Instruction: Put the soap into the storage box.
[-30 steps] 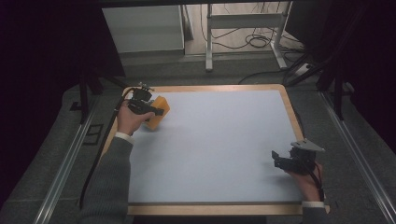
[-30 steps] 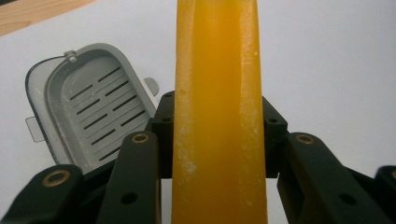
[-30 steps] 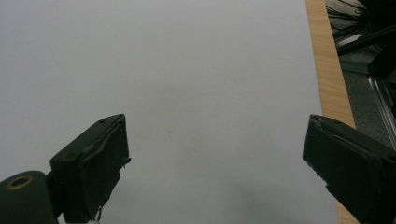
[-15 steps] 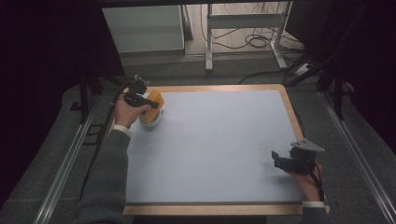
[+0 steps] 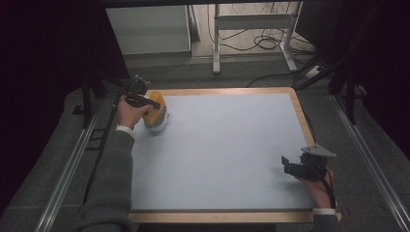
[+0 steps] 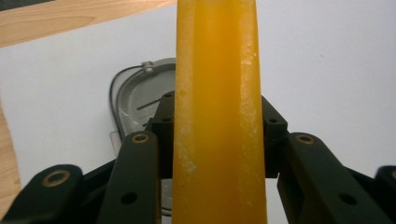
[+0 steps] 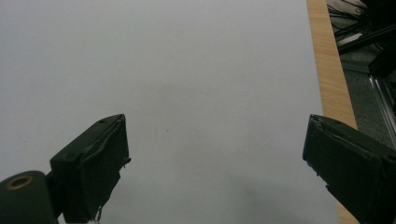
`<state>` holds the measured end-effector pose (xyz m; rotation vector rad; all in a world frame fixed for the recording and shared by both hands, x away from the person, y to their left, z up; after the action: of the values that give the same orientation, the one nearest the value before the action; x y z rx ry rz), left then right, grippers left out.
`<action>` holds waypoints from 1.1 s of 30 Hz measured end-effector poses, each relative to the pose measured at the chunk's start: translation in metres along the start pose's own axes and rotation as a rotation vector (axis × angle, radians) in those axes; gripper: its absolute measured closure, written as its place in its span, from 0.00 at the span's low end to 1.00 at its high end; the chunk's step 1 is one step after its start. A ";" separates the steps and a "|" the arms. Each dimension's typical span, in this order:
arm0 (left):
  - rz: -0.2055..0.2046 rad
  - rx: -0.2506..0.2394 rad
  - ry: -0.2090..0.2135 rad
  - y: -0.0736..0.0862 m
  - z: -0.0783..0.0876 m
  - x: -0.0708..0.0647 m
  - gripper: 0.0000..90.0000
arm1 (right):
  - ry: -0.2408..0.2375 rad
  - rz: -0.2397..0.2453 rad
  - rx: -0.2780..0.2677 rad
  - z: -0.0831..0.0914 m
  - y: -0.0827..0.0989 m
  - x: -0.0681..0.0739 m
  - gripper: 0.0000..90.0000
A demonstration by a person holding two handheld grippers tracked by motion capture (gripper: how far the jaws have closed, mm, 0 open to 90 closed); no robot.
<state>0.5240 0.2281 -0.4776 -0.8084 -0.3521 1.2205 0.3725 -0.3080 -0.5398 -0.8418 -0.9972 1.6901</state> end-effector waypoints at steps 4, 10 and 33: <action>0.016 0.006 -0.009 0.001 -0.006 0.003 0.68 | -0.001 0.001 -0.004 0.000 0.000 0.000 0.08; 0.031 0.035 -0.021 0.003 -0.019 0.008 0.68 | 0.001 0.001 0.000 0.000 0.001 -0.001 0.08; 0.057 -0.012 -0.111 0.002 -0.028 0.016 0.45 | 0.004 -0.001 0.002 0.000 0.002 -0.004 0.08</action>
<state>0.5459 0.2329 -0.5006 -0.7670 -0.4293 1.3204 0.3724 -0.3123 -0.5413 -0.8431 -0.9926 1.6875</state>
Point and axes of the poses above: each handheld gripper's, and its own axes: z roughly backward along the jaws, y roughly out of its underside, x roughly to its left, the point moved 6 cm from there along -z, roughly forward along the jaws, and after that the axes turned 11 degrees about -x, right-handed, at the moved point
